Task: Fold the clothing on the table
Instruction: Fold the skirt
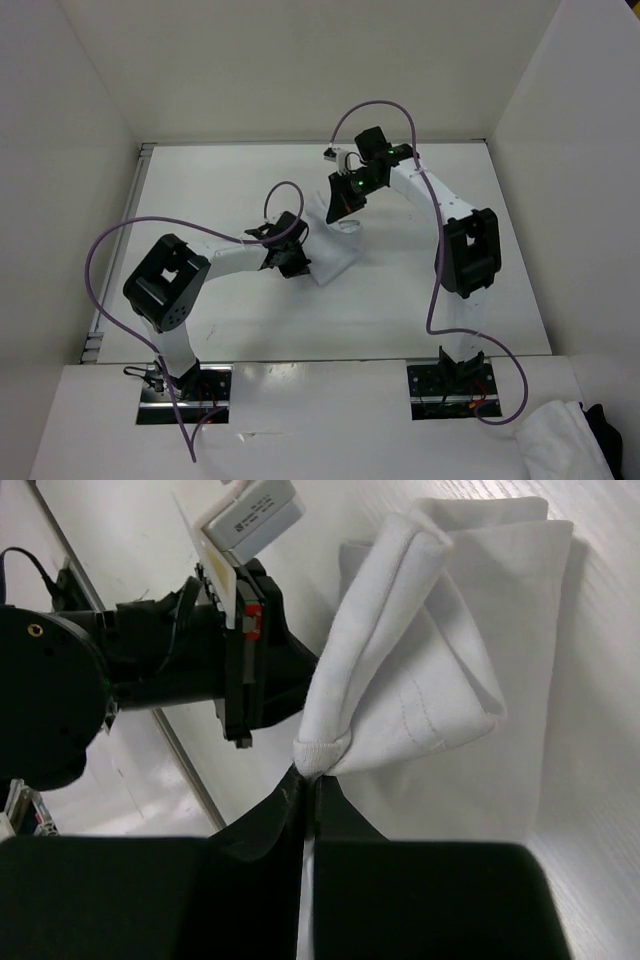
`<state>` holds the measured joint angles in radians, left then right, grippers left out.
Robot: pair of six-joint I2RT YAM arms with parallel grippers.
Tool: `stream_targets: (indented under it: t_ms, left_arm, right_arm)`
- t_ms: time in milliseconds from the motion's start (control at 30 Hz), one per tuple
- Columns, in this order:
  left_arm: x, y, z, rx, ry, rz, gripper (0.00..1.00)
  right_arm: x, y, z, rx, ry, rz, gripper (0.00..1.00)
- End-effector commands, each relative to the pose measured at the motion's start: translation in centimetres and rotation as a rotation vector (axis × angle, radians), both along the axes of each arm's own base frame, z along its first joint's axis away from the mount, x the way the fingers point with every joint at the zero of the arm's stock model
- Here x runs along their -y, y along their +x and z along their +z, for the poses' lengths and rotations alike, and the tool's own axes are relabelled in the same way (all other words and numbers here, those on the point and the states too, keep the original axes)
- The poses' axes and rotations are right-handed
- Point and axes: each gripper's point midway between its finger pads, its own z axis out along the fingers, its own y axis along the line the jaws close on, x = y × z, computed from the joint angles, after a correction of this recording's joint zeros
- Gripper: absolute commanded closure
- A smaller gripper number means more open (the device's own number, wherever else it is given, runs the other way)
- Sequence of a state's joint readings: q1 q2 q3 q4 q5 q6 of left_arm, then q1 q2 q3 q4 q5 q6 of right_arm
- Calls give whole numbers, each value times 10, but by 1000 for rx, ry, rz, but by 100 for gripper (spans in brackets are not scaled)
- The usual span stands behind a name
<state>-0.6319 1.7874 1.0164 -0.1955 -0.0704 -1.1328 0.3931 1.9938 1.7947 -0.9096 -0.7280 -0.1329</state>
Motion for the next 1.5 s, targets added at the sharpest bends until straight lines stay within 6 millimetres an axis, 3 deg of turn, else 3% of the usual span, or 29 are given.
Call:
stream_targets:
  t_ms: [0, 233, 433, 567, 633, 667, 767, 833, 867, 900, 933, 1033, 1067, 1133, 1200, 1233, 1267, 1300, 1367, 1467]
  left_arm:
    - [-1, -2, -7, -15, -4, 15, 100]
    - [0, 2, 1, 11, -14, 20, 100]
    - [3, -1, -2, 4, -9, 10, 100]
    - [1, -3, -3, -3, -3, 10, 100]
    - [1, -3, -4, -3, -3, 10, 100]
    - [2, -3, -3, -6, -7, 18, 100]
    - [1, -4, -1, -6, -7, 18, 100]
    - [3, -1, 2, 2, -13, 18, 100]
    - [2, -3, 1, -7, -6, 18, 100]
    - [0, -2, 1, -2, 0, 23, 100]
    - [-2, -2, 3, 1, 7, 28, 100]
    - [-9, -5, 9, 9, 27, 40, 100]
    - [-16, -11, 8, -3, 51, 46, 100]
    - [-24, -10, 32, 43, 54, 66, 100]
    - [-37, -12, 66, 112, 44, 107, 100]
    - [-43, -17, 73, 128, 40, 123, 100]
    - [-46, -18, 102, 195, -14, 143, 100]
    - [-50, -19, 112, 225, -26, 153, 100]
    - [-56, -23, 134, 281, -93, 186, 100]
    - [-54, -22, 153, 338, -186, 171, 100]
  right_arm:
    - [-22, -3, 31, 83, 60, -30, 100]
    - [-36, -12, 2, 86, 21, -38, 100]
    - [-41, -16, -41, 41, -9, -30, 100]
    - [-45, -20, -52, 22, -20, -19, 100]
    - [-48, -25, -59, 15, -19, 1, 92]
    - [-51, -28, -59, 15, -19, 10, 72]
    - [-51, -36, -68, -15, -15, 45, 65]
    - [-51, -42, -67, -19, -1, 88, 51]
    - [-53, -54, -58, -48, 41, 132, 39]
    - [-52, -56, -51, -56, 67, 155, 34]
    - [-59, -58, -29, -33, 133, 212, 33]
    - [-41, -49, 8, -41, 225, 200, 32]
    - [-37, -49, 29, -20, 281, 214, 32]
    - [-17, -44, 34, -30, 298, 190, 50]
    - [-3, -51, 22, -24, 277, 217, 85]
    - [5, -65, 11, -77, 238, 225, 100]
    - [13, -73, 0, -105, 221, 247, 100]
    - [23, -84, -26, -123, 171, 292, 100]
    - [32, -99, -57, -220, 131, 292, 100]
    - [32, -109, -78, -311, 144, 293, 100]
